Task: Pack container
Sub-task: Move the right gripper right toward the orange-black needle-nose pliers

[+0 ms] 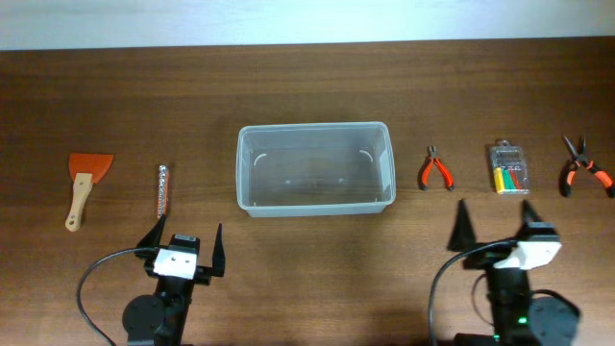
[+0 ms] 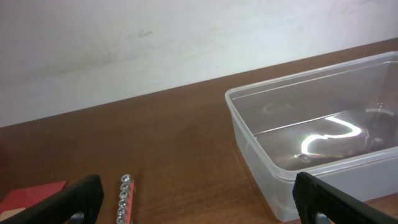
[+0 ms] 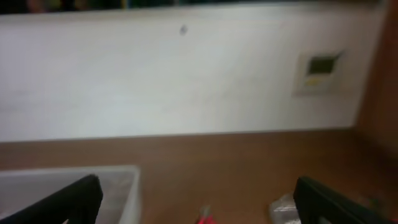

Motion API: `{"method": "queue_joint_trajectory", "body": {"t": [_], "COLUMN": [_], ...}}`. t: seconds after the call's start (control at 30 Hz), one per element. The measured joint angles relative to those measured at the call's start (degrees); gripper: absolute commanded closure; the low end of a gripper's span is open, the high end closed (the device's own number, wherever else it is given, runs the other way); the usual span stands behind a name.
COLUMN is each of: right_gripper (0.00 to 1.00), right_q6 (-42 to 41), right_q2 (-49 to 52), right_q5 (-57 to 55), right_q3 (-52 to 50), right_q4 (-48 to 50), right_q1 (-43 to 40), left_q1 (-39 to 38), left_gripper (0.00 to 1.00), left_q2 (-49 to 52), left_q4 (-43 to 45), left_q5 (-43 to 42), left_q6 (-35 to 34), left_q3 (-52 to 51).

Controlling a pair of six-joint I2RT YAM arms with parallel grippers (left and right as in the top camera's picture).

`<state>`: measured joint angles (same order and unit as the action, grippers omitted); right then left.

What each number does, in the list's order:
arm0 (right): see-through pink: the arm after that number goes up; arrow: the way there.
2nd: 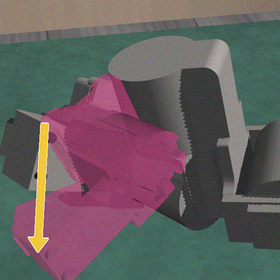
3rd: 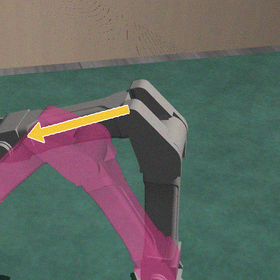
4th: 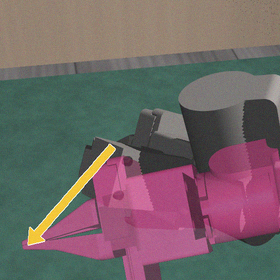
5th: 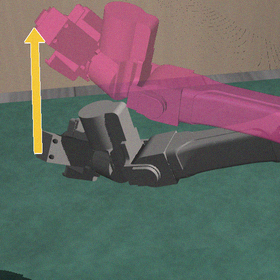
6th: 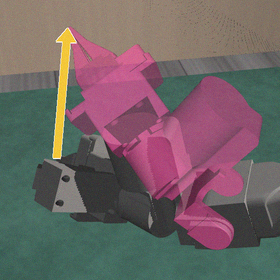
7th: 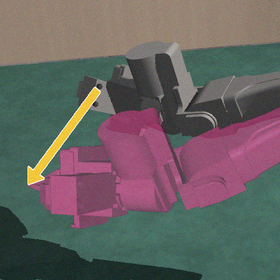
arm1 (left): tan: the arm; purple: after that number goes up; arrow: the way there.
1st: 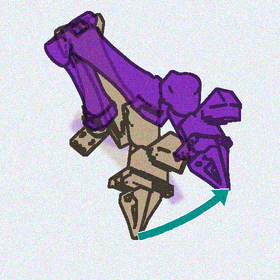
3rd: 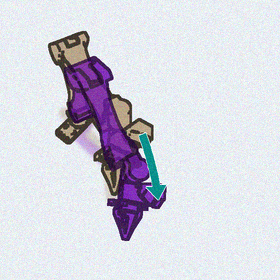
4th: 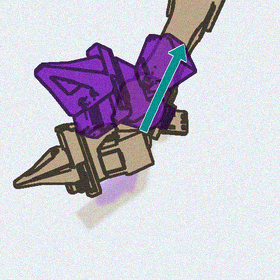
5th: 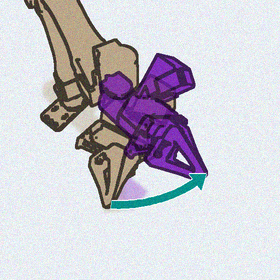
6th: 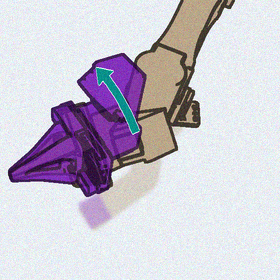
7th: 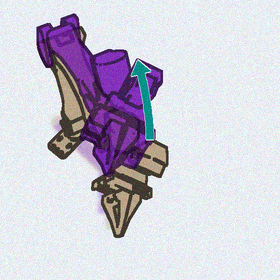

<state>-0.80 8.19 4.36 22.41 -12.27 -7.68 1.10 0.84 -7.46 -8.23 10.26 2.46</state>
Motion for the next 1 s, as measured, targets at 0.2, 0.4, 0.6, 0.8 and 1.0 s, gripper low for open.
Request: {"method": "queue_joint_trajectory", "body": {"t": [0.2, 0.4, 0.6, 0.8, 1.0], "right_gripper": [0.02, 0.01, 0.01, 0.01, 0.01], "right_q6": [2.54, 5.68, 8.81, 10.49, 4.50], "right_q2": [17.05, 40.54, 59.10, 68.91, 77.59], "right_q5": [0.04, 5.16, 10.62, 11.10, 4.70], "right_q3": [17.05, 39.98, 59.69, 64.02, 65.61], "right_q4": [-10.49, -33.46, -49.62, -50.95, -55.10], "right_q1": [-7.56, -14.73, -15.82, -15.91, -18.05], "left_q1": [0.00, 0.00, 0.00, 0.00, 0.00], "left_gripper": [0.01, 0.01, 0.01, 0.01, 0.01], "left_q2": [-0.04, -0.04, -0.04, -0.04, -0.04], "left_q4": [-0.02, 0.00, 0.02, 0.02, 0.02], "left_q5": [0.15, 0.15, 0.15, 0.15, 0.15], "left_q6": [0.00, 0.00, -0.02, 0.00, -0.02], "left_q3": [0.00, 0.00, -0.02, -0.02, -0.02]}}
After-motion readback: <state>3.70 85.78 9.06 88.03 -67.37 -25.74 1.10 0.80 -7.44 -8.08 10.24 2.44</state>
